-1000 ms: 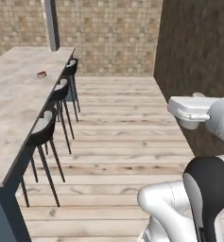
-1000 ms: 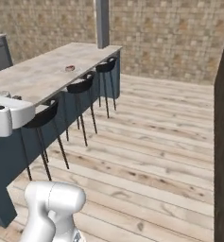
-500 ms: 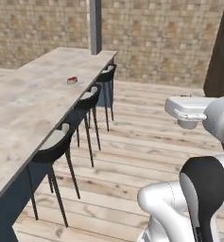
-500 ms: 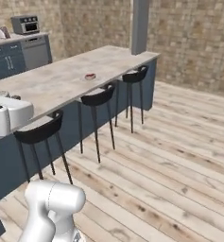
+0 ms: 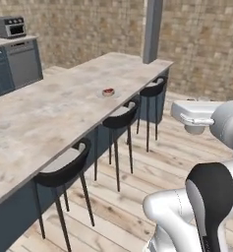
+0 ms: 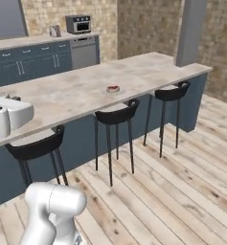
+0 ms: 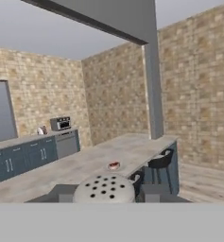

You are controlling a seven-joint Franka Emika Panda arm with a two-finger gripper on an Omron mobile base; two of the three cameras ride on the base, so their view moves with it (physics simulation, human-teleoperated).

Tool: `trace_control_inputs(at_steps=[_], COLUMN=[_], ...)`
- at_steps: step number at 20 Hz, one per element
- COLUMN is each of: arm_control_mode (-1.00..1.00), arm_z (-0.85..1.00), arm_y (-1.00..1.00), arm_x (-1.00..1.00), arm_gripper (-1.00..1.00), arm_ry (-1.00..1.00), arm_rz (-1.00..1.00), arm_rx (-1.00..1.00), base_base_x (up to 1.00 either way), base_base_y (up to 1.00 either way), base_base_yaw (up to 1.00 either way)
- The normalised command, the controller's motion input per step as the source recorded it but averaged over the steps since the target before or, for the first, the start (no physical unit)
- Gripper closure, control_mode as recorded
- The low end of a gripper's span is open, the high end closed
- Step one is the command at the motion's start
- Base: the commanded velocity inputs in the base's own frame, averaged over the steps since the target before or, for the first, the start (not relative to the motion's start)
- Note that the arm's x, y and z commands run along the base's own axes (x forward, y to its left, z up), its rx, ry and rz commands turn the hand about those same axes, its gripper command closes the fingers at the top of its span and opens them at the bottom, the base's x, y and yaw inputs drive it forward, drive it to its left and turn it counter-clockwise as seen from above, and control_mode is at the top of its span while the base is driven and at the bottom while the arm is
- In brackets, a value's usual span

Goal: Retrieve the shaker from the cabinet and place it next the steak on a plate on the dining table.

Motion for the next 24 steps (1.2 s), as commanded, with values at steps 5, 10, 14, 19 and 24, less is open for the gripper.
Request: trace_control_inputs(at_steps=[5, 10, 14, 19, 24], arm_control_mode=[1.00, 1.00, 1.00, 1.00, 1.00], arm_z=[0.00, 0.00, 0.00, 0.00, 0.00], arm_y=[0.00, 0.00, 0.00, 0.00, 0.00], arm_x=[0.00, 0.00, 0.00, 0.00, 0.00], arm_gripper=[1.00, 1.00, 1.00, 1.00, 1.00], arm_ry=[0.00, 0.00, 0.00, 0.00, 0.00], arm_rz=[0.00, 0.00, 0.00, 0.00, 0.00], arm_rx=[0.00, 0.00, 0.00, 0.00, 0.00], base_base_x=[0.63, 0.32, 0.21, 0.32, 0.69], base_base_y=[-0.99, -1.00, -1.00, -1.00, -0.89], base_base_yaw=[0.50, 0.46, 0.42, 0.35, 0.38])
